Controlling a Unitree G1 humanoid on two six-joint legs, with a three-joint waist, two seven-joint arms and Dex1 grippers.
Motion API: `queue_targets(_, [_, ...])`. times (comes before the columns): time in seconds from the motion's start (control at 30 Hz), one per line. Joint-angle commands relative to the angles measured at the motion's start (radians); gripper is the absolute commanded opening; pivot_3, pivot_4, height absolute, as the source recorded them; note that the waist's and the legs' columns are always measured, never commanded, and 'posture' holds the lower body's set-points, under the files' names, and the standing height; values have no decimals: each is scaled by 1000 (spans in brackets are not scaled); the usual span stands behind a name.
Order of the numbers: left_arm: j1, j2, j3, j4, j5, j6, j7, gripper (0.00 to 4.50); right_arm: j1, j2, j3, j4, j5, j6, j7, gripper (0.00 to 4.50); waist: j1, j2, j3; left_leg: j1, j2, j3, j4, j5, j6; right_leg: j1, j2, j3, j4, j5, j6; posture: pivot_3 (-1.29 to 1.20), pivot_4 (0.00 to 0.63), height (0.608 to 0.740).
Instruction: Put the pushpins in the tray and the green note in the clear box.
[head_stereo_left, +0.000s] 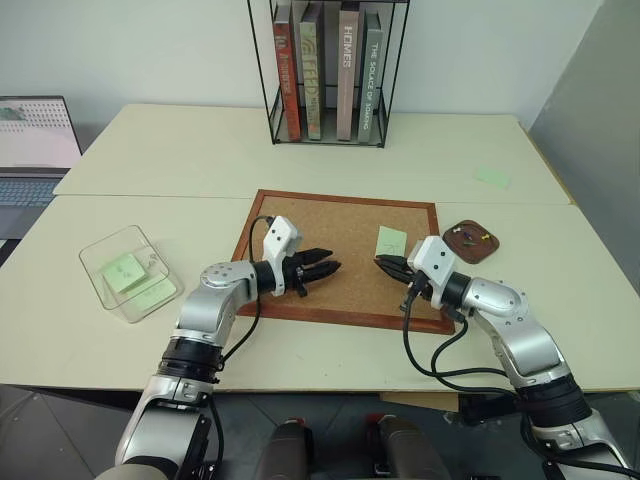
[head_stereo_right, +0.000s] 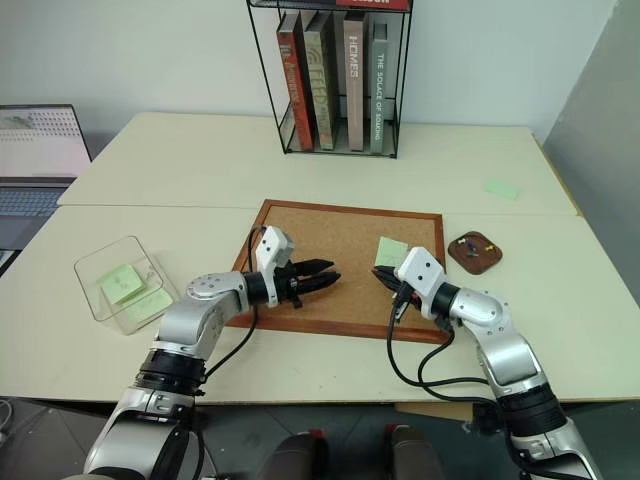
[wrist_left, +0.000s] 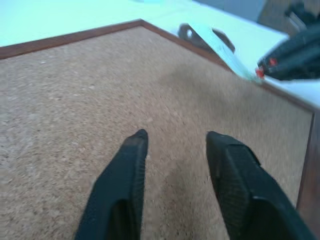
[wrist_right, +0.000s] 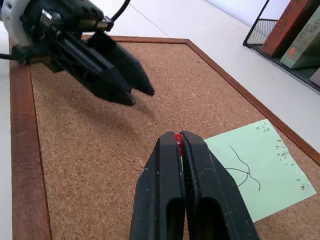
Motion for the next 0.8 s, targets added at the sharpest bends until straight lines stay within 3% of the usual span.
queue_targets(0.03, [-51, -36, 63, -58, -93, 91, 43, 2804, -16, -36, 26, -18, -56, -87, 24, 0, 0, 0, 0, 0, 0, 0, 0, 0, 0, 0, 0, 0, 0, 0, 0, 0, 150, 740])
queue_targets(0.1, [-59, -49, 79, -80, -153, 172, 38, 3092, -22, -58, 47, -10, -93, -132, 34, 0, 0, 0, 0, 0, 0, 0, 0, 0, 0, 0, 0, 0, 0, 0, 0, 0, 150, 740])
queue_targets(0.43, [-61, -109, 63, -132, -274, 363, 36, 3092, -45, -88, 79, 4, -162, -219, 49, 0, -1, -1, 1, 1, 0, 0, 0, 0, 0, 1, 0, 1, 1, 0, 0, 0, 150, 740])
queue_targets(0.8, [-102, -187, 53, -16, -232, 300, 95, 3092, -52, -84, 85, -8, -178, -223, 65, 0, 1, -1, 1, 1, 0, 0, 1, 0, 0, 1, 0, 1, 1, 0, 0, 0, 150, 740])
